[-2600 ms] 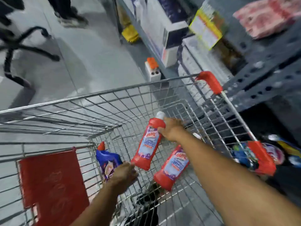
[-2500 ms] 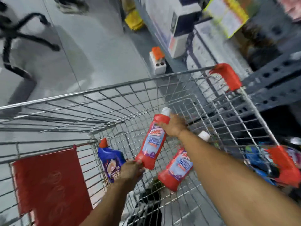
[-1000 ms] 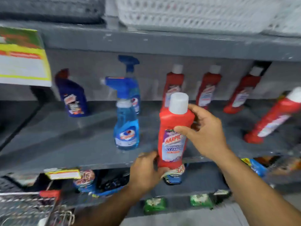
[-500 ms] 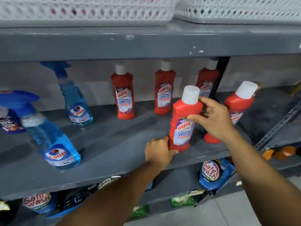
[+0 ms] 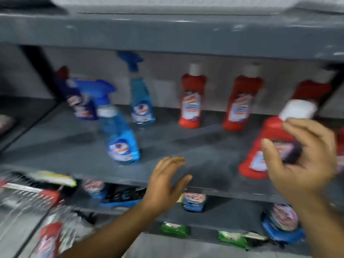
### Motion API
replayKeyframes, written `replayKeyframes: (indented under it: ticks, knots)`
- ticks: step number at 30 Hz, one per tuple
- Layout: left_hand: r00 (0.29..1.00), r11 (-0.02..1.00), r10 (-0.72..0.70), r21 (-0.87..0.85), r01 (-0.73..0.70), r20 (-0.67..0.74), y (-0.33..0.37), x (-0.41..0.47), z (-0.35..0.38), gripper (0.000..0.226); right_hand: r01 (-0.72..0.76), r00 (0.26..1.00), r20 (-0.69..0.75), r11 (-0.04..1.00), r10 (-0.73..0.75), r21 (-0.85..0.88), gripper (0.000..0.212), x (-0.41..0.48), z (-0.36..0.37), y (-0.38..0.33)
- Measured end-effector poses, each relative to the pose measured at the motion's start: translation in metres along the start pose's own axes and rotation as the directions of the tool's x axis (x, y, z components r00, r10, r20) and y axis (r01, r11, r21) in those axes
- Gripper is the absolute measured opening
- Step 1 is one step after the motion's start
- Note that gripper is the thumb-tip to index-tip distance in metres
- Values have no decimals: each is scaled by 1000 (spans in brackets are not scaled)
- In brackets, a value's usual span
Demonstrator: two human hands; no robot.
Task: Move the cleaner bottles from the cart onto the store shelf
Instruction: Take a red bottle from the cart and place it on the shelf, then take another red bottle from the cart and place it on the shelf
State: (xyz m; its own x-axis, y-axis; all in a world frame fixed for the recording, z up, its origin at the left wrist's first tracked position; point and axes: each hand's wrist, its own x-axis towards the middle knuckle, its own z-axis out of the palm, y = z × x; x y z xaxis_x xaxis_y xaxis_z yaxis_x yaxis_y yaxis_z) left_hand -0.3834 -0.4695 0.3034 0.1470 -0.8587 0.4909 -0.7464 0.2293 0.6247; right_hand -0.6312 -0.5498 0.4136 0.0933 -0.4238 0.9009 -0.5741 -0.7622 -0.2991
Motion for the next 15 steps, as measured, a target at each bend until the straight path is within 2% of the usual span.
replayKeyframes:
  ticks: [4, 5, 7, 9, 11, 13, 15]
  knots:
    - [953, 971, -157, 134, 196, -257, -66, -80, -116, 29, 22, 971, 226, 969, -80, 248, 20, -13, 60, -79]
    - [916, 936, -235, 178, 304, -326, -84, -109, -149, 30, 20, 949, 289, 937, -128, 350, 18, -18, 87, -106]
    - [790, 811, -412, 212, 546, -455, -117, -166, -206, 34, 1, 889, 391, 854, -239, 520, 16, -33, 137, -163]
    - [597, 632, -568, 165, 757, -567, -142, -218, -248, 37, -57, 794, 501, 778, -345, 626, 17, -52, 182, -220]
    - [328, 410, -724, 4, 912, -608, -172, -268, -280, 43, -175, 642, 630, 717, -436, 675, 22, -75, 228, -282]
    - [78, 194, -855, -177, 965, -513, -202, -304, -297, 48, -273, 478, 728, 705, -491, 655, 27, -96, 267, -331]
    - [-93, 37, -931, -346, 938, -353, -229, -337, -307, 52, -285, 302, 788, 738, -537, 612, 31, -121, 310, -381]
